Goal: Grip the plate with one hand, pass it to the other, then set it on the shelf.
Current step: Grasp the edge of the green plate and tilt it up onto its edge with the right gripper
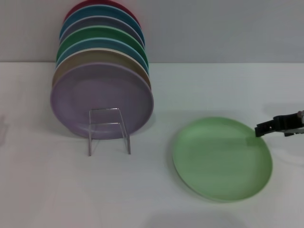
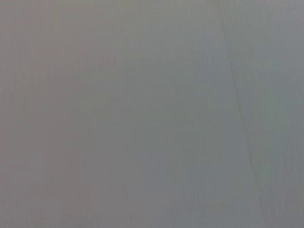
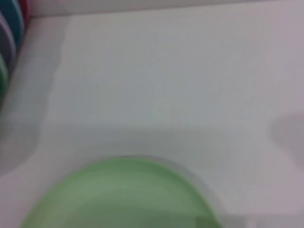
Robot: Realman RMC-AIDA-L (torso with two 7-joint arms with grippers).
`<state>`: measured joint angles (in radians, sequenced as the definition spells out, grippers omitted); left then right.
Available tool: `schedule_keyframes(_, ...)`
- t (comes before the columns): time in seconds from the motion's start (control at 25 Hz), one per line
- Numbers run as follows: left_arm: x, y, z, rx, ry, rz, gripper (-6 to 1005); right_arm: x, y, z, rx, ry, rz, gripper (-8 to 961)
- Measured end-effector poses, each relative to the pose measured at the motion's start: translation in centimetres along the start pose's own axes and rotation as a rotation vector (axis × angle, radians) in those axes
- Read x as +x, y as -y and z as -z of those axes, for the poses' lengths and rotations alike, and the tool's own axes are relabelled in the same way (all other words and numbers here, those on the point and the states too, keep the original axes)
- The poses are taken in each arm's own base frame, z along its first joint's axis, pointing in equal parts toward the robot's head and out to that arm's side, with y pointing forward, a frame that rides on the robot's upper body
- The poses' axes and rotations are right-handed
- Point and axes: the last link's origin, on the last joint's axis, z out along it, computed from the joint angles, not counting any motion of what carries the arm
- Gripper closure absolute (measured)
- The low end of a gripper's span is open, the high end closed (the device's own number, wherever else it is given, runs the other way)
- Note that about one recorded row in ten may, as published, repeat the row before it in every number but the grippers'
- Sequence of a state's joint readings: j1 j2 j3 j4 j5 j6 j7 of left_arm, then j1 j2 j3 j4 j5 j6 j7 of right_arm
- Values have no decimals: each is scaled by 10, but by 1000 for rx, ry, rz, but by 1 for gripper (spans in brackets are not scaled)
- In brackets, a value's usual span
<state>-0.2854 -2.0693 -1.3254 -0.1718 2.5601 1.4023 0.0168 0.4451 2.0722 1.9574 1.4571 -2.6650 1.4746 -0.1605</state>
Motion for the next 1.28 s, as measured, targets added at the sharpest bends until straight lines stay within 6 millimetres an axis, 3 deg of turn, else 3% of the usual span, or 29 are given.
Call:
schedule_keyframes(0.56,0,-2,0,-1,1,3,244,5,1,-23,19,-63,14,138)
schedule_keyframes(1.28,1,-1,-2,-3,-5,2,252,6,0,-38,54,-100,44,137)
